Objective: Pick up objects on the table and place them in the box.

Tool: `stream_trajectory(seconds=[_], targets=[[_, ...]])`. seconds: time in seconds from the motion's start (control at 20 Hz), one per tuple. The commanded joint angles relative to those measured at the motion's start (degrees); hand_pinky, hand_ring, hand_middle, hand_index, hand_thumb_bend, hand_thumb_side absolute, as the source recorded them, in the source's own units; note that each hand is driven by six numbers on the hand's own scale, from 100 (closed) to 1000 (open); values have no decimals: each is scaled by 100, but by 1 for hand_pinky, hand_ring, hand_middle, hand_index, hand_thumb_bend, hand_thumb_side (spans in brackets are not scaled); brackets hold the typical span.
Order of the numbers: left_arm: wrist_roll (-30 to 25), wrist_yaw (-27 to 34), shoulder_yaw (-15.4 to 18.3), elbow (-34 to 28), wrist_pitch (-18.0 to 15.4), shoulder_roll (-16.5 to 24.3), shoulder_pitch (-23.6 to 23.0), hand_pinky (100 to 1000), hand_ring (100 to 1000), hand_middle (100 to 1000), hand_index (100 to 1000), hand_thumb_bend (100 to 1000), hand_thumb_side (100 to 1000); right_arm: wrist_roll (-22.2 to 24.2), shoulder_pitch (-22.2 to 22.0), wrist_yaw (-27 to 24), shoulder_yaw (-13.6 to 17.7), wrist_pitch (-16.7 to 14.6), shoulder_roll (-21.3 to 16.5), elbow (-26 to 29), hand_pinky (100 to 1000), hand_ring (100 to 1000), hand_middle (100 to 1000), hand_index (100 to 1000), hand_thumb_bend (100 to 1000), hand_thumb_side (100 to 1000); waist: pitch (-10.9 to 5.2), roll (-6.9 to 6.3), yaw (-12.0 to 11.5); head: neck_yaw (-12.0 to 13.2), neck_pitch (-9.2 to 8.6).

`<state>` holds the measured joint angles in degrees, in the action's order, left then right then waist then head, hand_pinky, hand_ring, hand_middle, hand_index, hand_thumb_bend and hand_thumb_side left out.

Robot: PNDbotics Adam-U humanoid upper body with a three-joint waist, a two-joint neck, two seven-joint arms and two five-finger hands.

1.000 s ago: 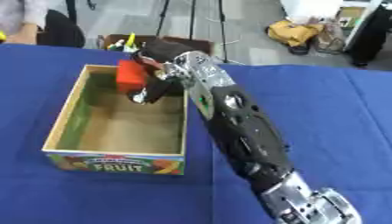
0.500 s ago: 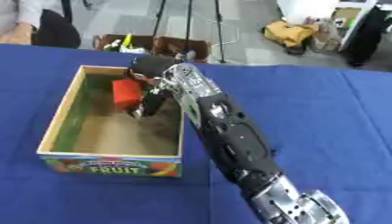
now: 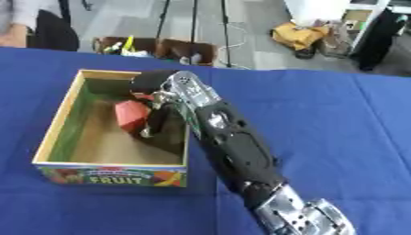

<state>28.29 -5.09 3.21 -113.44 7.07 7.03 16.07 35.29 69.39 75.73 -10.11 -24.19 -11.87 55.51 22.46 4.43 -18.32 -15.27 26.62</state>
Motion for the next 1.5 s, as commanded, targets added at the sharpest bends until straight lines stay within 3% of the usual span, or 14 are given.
stream_trajectory(seconds=[0.05,0.15,0.2,0.35,0.5,0.8,0.95,1.2,1.5], targets=[[-5,12,-2,-115,-8,43,61,255,505,553,409,100,832,122,156,-49,-29,-146,-34,181,590,752,573,666,100,503,-120,-29,-2,-26,-48],[-2,15,-1,-115,-7,43,61,255,505,553,409,100,832,220,149,-77,-46,-232,-43,235,608,778,630,721,107,525,-123,-27,4,-27,-53],[-3,16,-2,-115,-6,43,62,255,505,553,409,100,832,275,145,-78,-51,-266,-47,252,622,795,670,760,164,536,-125,-27,7,-29,-54],[1,18,3,-115,-4,43,58,256,504,553,409,100,831,423,136,-50,-50,-349,-64,301,676,867,808,880,499,628,-133,-32,19,-31,-57],[-1,20,3,-115,1,44,49,256,504,553,409,100,831,479,145,-5,-28,-360,-96,390,693,892,842,904,587,644,-147,-39,38,-24,-48],[5,21,15,-115,5,51,26,257,504,553,410,100,831,394,123,-64,-5,-315,-172,614,692,887,835,899,552,656,-192,-64,93,16,-11],[15,18,27,-115,5,55,16,258,504,553,410,100,831,358,72,-382,41,-276,-298,892,691,880,815,889,523,674,-217,-81,129,73,14],[57,9,64,-115,16,69,-32,258,503,553,409,100,829,543,-57,-1446,165,-34,-620,1694,676,852,775,870,499,684,-260,-124,210,267,145],[66,6,66,-115,16,80,-65,258,503,553,409,100,828,741,-262,-2802,432,721,-905,2675,634,790,688,831,408,727,-314,-211,334,631,349]])
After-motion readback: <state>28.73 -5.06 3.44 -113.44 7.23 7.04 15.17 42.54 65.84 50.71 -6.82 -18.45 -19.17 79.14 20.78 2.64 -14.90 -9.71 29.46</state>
